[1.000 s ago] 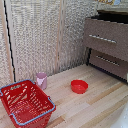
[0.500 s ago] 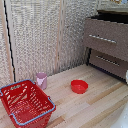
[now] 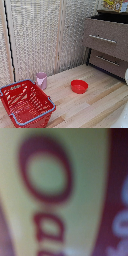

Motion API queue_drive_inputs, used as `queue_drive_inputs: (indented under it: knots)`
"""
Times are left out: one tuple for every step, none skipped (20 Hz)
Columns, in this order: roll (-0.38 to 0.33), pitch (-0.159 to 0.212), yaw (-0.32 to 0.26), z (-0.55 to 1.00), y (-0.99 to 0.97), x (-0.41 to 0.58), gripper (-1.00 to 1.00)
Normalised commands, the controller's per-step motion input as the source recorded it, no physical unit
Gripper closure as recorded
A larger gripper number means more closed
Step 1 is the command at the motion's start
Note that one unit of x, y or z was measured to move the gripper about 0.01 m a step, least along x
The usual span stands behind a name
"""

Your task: Shift your gripper thoughtfully near the cereal snack bar. Tenderly grip the snack bar with your precision device. Carefully hover the precision device above the first drawer installation and invite the snack bar to descend into the first drawer installation.

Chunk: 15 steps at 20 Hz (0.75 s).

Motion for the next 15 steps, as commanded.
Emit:
queue_drive_inputs:
  knots:
    - [-0.041,0.126,0.116,-0.17,-0.09,0.094,-1.00]
    - [-0.036,0.008,0.039,0.00,0.00,0.166,-1.00]
    - [-0.038,0.000,0.000,0.05,0.01,0.186,-1.00]
    - [-0.003,0.038,0.000,0.04,0.10,0.280,-1.00]
    - [0.000,0.065,0.000,0.12,0.13,0.297,-1.00]
    - [-0.010,0.087,-0.023,0.30,0.15,0.354,-1.00]
    - [0.000,0.064,-0.023,0.35,0.03,0.317,-1.00]
    - [-0.019,0.069,-0.088,0.43,0.14,0.383,-1.00]
    - [0.000,0.035,-0.136,0.45,0.00,0.229,-1.00]
    - [0.000,0.016,-0.080,0.38,0.12,0.309,-1.00]
    - [0.000,0.051,-0.107,0.27,0.27,0.391,-1.00]
    - [0.000,0.051,-0.096,0.25,0.37,0.440,-1.00]
    - [0.000,0.063,-0.090,0.06,0.45,0.423,-1.00]
    - [0.000,0.039,-0.096,0.00,0.45,0.414,-1.00]
    - [0.000,0.048,-0.110,0.00,0.52,0.486,-1.00]
